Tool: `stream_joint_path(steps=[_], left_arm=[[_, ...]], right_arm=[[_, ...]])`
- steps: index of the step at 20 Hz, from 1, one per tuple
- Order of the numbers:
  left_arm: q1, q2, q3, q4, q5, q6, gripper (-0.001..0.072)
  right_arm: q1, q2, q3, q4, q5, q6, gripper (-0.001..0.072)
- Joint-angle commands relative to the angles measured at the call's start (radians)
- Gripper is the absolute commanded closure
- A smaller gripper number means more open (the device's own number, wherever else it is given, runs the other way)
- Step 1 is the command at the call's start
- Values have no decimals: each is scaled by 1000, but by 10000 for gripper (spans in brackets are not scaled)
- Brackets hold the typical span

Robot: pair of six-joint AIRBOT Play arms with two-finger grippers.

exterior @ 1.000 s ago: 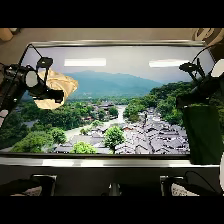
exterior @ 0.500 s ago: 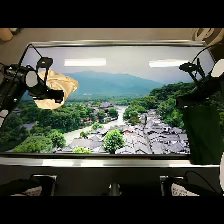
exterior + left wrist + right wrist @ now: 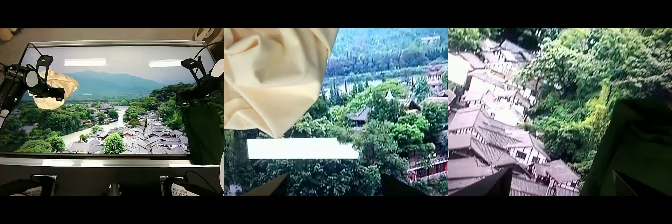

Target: Fold the shirts.

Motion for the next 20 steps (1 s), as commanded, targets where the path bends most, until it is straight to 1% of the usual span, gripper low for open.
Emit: stream_joint_path(steps=[1, 4, 8, 9, 10, 11, 12, 14, 15, 16, 18, 20], left_arm=[[-1, -2, 0, -1, 103, 0, 29], [-2, -18, 0, -1, 235, -2, 29], [7, -72, 0, 19, 299, 0, 32], [25, -93, 2, 34, 367, -10, 32], [59, -124, 30, 31, 407, -10, 32], [105, -173, 98, 30, 372, -8, 40], [164, -245, 194, 24, 278, -20, 41], [272, -404, 380, -45, 44, -27, 40], [311, -471, 446, -89, -44, -30, 40], [342, -527, 490, -122, -98, -65, 40], [369, -584, 499, -156, -97, -119, 40], [365, -620, 499, -156, -58, -122, 41]], right_arm=[[1, -1, 1, 1, -102, 8, 25], [1, -1, 1, 0, -166, 7, 25], [1, -6, 1, 1, -298, 7, 25], [1, -10, 0, 10, -315, 7, 33], [1, -19, 0, 46, -308, 6, 45], [1, -29, 0, 87, -292, -9, 42], [1, -44, 0, 148, -261, -39, 41], [1, -74, 0, 260, -187, -92, 42], [1, -86, 0, 296, -166, -118, 42], [1, -97, 0, 319, -149, -135, 42], [1, -106, 0, 322, -130, -145, 42], [1, -105, 0, 319, -116, -152, 43]])
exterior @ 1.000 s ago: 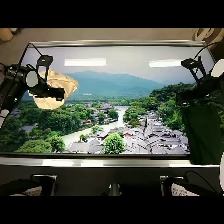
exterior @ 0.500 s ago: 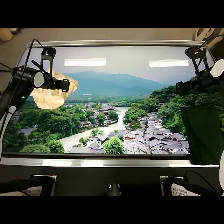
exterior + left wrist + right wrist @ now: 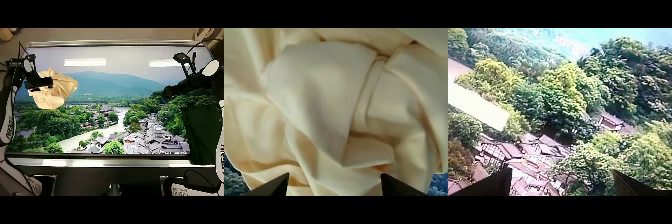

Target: Fold the shirts.

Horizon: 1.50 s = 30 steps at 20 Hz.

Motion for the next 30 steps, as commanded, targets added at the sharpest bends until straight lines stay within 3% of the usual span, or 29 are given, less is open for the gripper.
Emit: stream_joint_path(steps=[1, 2, 3, 4, 5, 6, 10, 14, 17, 19, 23, 26, 27, 28, 29, 30], left_arm=[[26, -93, 48, -45, -17, -37, 94], [17, -95, 48, -44, -2, -36, 199], [10, -95, 48, -45, 6, -35, 379], [3, -89, 48, -57, 4, -32, 645], [-5, -69, 51, -92, 10, -9, 683], [-17, -35, 61, -127, 31, 43, 684], [-140, 251, 126, -155, 117, 219, 684], [-352, 575, 117, -155, 196, 216, 684], [-548, 679, 41, -154, 246, 153, 684], [-680, 673, -33, -150, 273, 146, 684], [-877, 577, -298, -146, 465, 134, 684], [-927, 439, -409, -150, 521, 11, 680], [-928, 401, -405, -188, 513, -3, 530], [-925, 383, -393, -262, 496, 0, 70], [-922, 385, -379, -296, 480, 10, -13], [-913, 395, -351, -279, 435, 56, -13]], right_arm=[[1, -11, 0, 42, 47, -32, 44], [1, -11, 0, 43, 48, -31, 44], [1, -8, 0, 42, 47, -31, 46], [1, -1, 0, 42, 39, -32, 49], [1, 15, 2, 42, 26, -50, 79], [1, 43, 5, 37, 0, -77, 110], [1, 240, 44, -11, -164, -108, 110], [1, 470, 92, -17, -239, -105, 110], [1, 612, 92, -19, -235, -61, 110], [1, 670, 92, -49, -220, -52, 110], [1, 697, 92, -182, -100, -18, 110], [1, 639, 91, -209, 72, 22, 110], [1, 603, 91, -208, 140, 34, 108], [1, 565, 89, -204, 194, 33, 105], [1, 525, 76, -199, 225, 33, 100], [1, 480, 56, -195, 237, 32, 61]])
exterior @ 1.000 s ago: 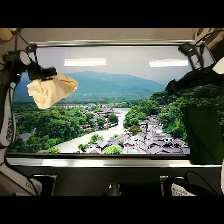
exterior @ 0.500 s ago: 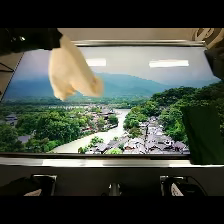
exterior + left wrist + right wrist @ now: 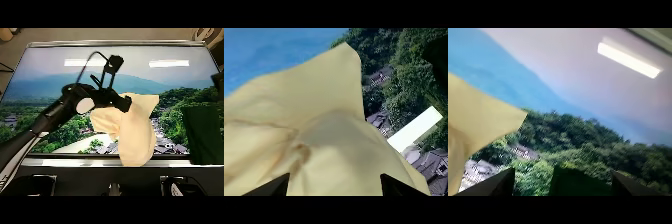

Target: Fold the shirts.

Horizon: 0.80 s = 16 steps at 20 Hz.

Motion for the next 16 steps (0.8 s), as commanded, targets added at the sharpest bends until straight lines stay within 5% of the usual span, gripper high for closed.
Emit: stream_joint_path(steps=[1, 4, 6, 9, 13, 16], left_arm=[[6, -21, 38, -5, -104, 48, -12], [116, 23, 89, 285, -375, 55, -12], [235, 21, 56, 257, -504, 54, -12], [367, 15, -150, 30, -421, 46, -12], [392, -31, -404, -239, -196, 77, -12], [381, -76, -452, -312, -147, 120, -11]], right_arm=[[1, -135, -48, -1, 132, 9, 24], [1, -283, -128, 44, 170, -3, 26], [1, -348, -207, 160, 202, -21, 47], [1, -341, -360, 307, 169, -54, 48], [1, -307, -550, 294, 199, -100, 21], [1, -267, -663, 283, 169, -100, 14]])
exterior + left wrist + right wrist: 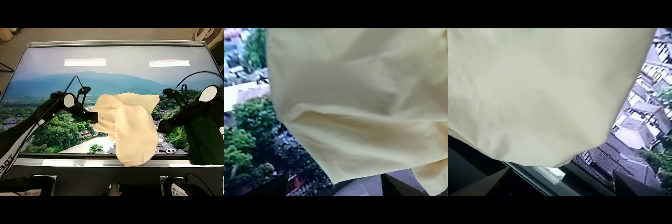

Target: Fold the shirts.

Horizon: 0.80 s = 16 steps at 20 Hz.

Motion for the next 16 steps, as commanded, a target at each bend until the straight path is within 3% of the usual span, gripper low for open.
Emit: stream_joint_path(steps=[1, 7, 8, 12, 15, 16], left_arm=[[8, -48, -78, -139, 92, 52, -11], [-4, -81, -78, -228, 182, 87, -10], [-4, -81, -78, -249, 207, 87, 19], [-4, -77, -78, -257, 232, 87, 663], [-5, -46, -78, -257, 230, 140, 682], [-5, -27, -78, -257, 230, 155, 683]], right_arm=[[0, 36, -142, 2, -24, -16, 10], [0, 40, -353, 17, -104, -46, -1], [0, 40, -381, 17, -116, -48, -1], [0, 40, -482, 97, -206, -48, 0], [0, 30, -533, 183, -281, -48, 9], [0, 21, -540, 215, -303, -48, 55]])
